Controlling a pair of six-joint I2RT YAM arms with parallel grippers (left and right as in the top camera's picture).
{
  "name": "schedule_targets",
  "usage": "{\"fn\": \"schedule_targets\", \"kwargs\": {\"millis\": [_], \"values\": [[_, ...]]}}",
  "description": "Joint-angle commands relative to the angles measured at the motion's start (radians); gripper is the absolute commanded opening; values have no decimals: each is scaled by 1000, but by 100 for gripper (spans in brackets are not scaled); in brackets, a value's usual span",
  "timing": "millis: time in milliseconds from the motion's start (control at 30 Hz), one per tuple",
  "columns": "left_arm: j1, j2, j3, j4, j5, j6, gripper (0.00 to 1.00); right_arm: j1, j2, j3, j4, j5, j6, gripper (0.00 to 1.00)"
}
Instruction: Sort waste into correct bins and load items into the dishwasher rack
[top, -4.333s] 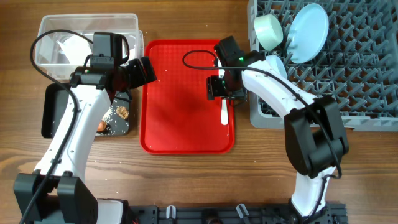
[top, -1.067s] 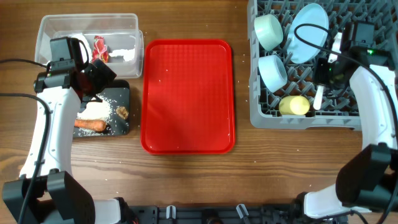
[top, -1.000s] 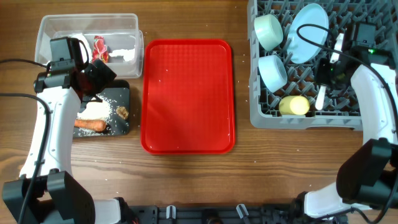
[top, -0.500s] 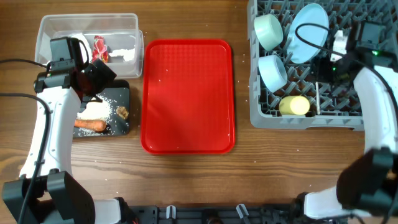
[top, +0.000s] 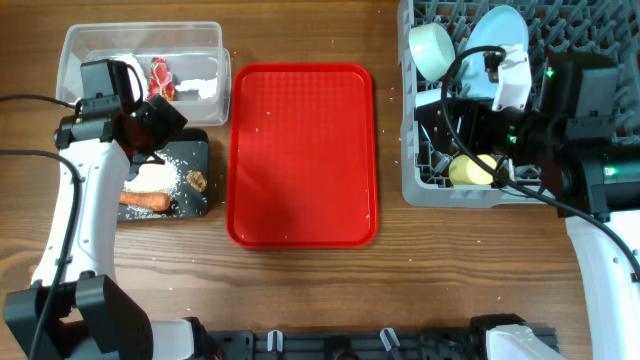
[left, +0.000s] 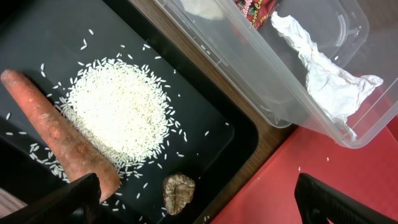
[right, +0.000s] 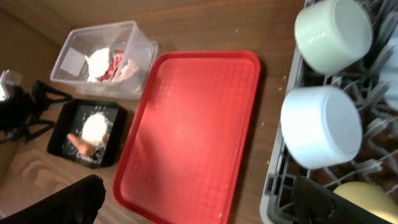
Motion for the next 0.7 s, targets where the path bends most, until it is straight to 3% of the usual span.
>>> {"fn": "schedule_targets", "kwargs": {"millis": [0,133,233,333,500,667], "values": [[5,-1,10,0,-13,-6,100,4,3,-6,43,103,-37,100],[5,-1,10,0,-13,-6,100,4,-51,-97,200,146,-192,100],[5,-1,10,0,-13,-6,100,4,-223,-384,511,177,-194,100],[5,-1,10,0,-13,-6,100,4,-523,-771,797,177,-171,100],[5,-1,10,0,-14,-6,100,4,-892,-1099,830,237,-142,100],[5,-1,10,0,-14,-6,100,4,-1089,-1306,909,243,-105,100]]}}
